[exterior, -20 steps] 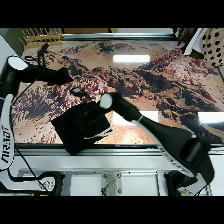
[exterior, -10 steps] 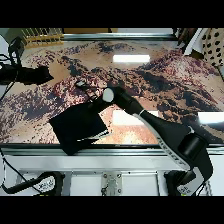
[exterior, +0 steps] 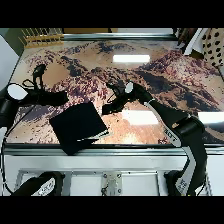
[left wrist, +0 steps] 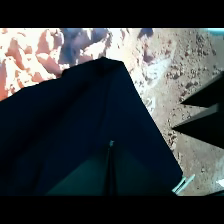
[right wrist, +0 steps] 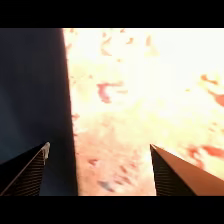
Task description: Fold the clothes and pants, and hang the long-sleeved shirts on hangers.
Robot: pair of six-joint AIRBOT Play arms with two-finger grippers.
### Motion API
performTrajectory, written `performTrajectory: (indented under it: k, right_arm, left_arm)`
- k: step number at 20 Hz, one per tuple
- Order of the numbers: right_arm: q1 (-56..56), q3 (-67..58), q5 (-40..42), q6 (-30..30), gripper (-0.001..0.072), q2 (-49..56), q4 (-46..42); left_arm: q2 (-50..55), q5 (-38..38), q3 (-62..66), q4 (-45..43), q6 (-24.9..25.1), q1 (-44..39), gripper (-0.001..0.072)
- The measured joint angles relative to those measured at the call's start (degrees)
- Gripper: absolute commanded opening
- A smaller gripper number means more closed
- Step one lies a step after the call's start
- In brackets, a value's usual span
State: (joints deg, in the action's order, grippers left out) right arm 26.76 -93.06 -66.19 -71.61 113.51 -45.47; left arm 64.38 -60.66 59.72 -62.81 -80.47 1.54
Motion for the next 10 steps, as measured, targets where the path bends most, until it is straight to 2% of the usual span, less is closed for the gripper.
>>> performTrajectory:
  k: [1, 2, 5, 7, 10]
  right_arm:
    - [0.7, 0.0, -0.1, 1.2, 0.0708, 1.1, 3.0]
    - [1.6, 0.0, -0.1, 1.9, 0.0652, 2.1, 5.9]
    - [4.7, 0.1, 1.5, 3.6, 0.0391, 4.0, 10.4]
    - [6.8, 0.1, 3.4, 4.6, 0.0016, 4.5, 11.5]
    - [8.2, -0.4, 4.7, 5.7, 0.0021, 4.4, 13.6]
  left_arm:
    - [-0.4, 0.5, -0.7, 0.0, 0.0, -0.6, 0.0004]
    - [-0.7, 0.9, -1.1, 0.0, 0.0, -1.1, 0.0004]
    - [-1.1, 1.8, -1.9, 0.0, 0.0, -1.7, 0.0004]
    - [-1.2, 2.0, -2.1, 0.0, -0.5, -2.0, 0.0004]
    - [-1.3, 2.2, -2.3, 0.0, -1.1, -2.1, 0.0004]
